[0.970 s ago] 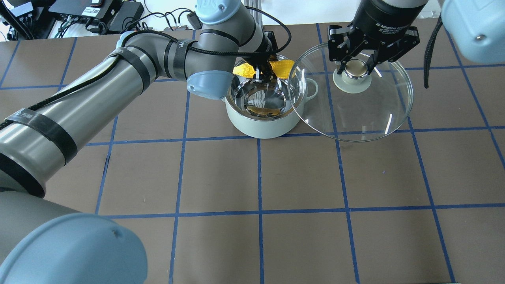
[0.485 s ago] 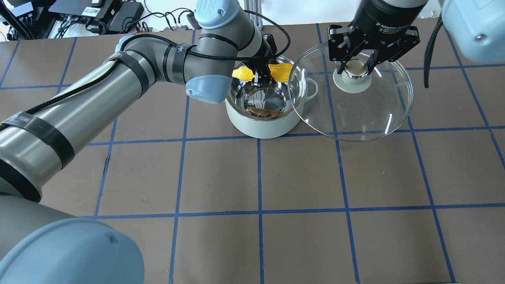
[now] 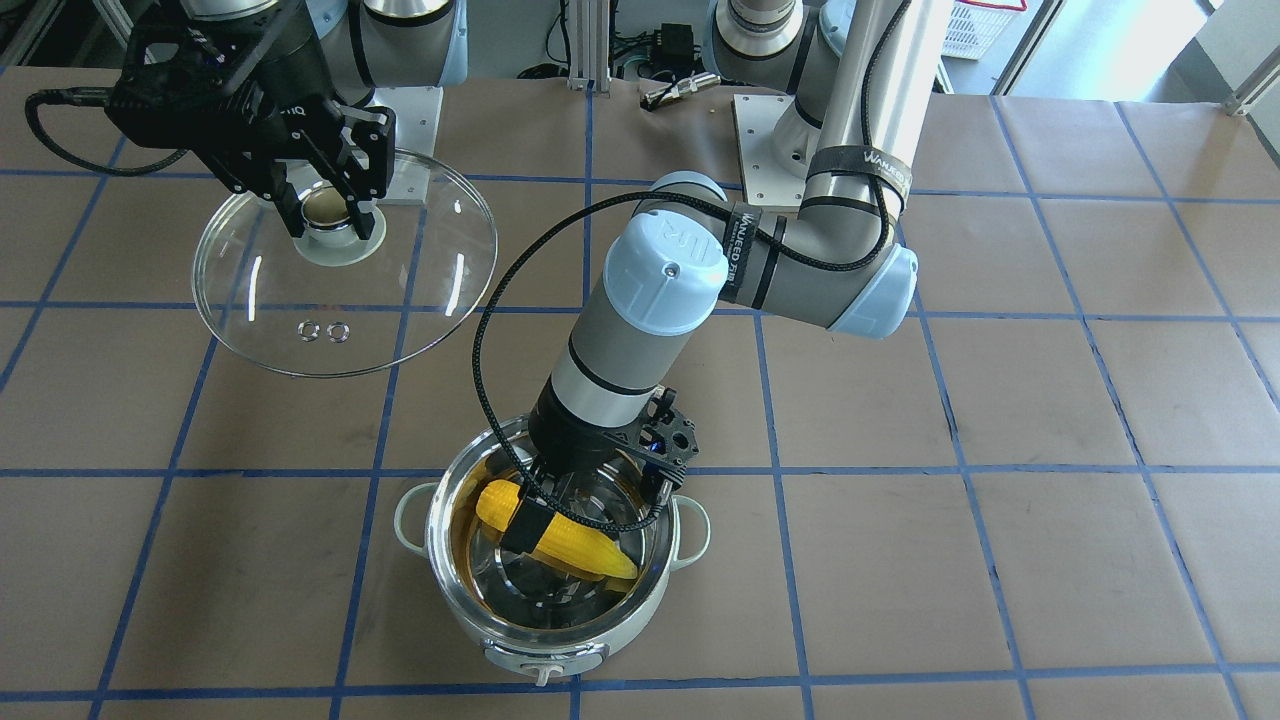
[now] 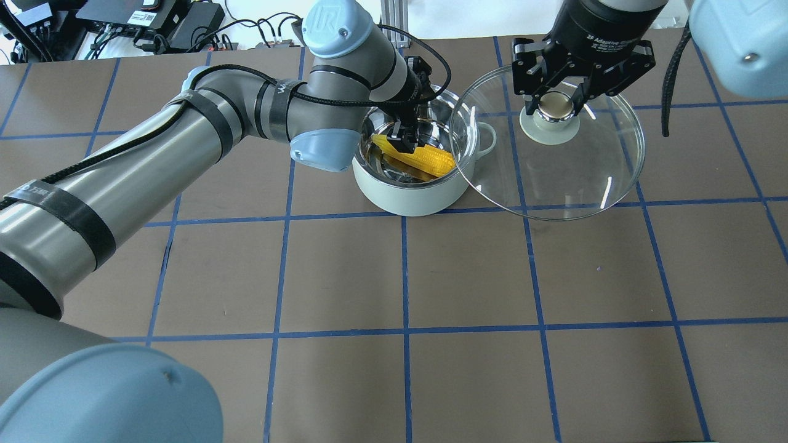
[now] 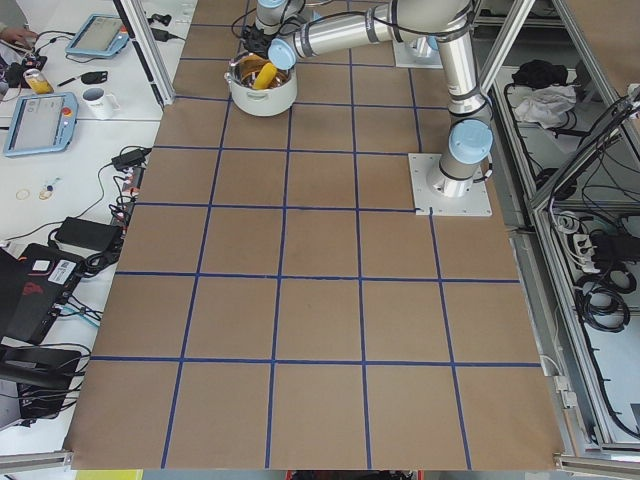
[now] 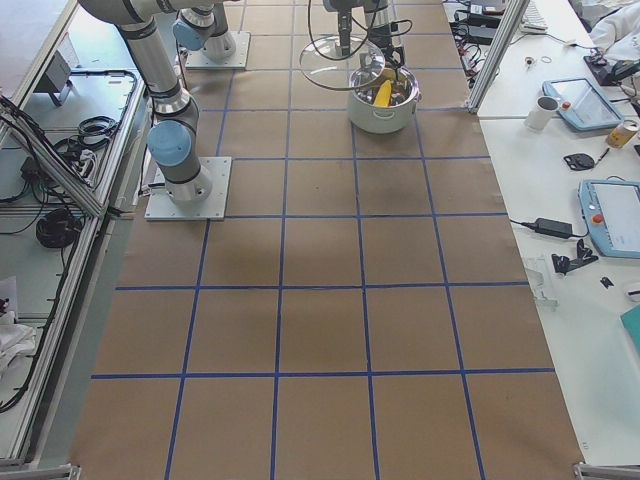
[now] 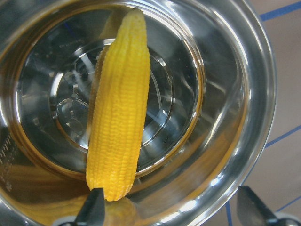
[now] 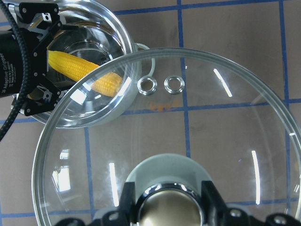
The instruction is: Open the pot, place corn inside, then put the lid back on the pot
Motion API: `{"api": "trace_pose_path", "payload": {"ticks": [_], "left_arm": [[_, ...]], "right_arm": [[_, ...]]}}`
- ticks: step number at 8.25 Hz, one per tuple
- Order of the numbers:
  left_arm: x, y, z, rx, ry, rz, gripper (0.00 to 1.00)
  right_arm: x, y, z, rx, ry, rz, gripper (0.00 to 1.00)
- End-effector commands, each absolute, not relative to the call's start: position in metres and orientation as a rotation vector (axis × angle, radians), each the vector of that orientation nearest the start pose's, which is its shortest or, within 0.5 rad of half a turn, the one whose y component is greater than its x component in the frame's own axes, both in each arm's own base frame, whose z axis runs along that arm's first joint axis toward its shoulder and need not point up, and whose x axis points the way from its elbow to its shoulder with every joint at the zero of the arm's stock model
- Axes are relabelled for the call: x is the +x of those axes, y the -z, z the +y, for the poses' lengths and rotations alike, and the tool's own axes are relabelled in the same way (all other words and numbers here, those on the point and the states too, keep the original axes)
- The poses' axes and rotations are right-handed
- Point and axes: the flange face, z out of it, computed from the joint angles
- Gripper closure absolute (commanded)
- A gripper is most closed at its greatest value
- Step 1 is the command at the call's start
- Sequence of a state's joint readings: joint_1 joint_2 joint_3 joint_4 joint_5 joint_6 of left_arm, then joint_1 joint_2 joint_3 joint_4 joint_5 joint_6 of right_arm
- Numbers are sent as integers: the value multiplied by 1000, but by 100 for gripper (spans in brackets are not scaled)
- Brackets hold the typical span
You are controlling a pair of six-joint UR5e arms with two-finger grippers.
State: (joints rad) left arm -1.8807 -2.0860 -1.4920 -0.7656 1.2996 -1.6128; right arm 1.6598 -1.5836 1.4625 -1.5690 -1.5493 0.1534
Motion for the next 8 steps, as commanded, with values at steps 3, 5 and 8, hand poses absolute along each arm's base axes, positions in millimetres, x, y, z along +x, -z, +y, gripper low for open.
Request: {"api": "trace_pose_path", "payload": {"ticks": [3, 5, 8], "left_arm": [[-356, -344, -601, -1675, 78, 3162, 3], [-317, -378, -595, -1322, 71, 3249, 2], [-206, -429, -594, -948, 203, 3168, 1]], "right_arm": [[179, -551, -481, 98, 192, 3099, 47], [179, -551, -482, 98, 192, 3097, 47], [179, -551, -483, 98, 192, 3099, 47]]}}
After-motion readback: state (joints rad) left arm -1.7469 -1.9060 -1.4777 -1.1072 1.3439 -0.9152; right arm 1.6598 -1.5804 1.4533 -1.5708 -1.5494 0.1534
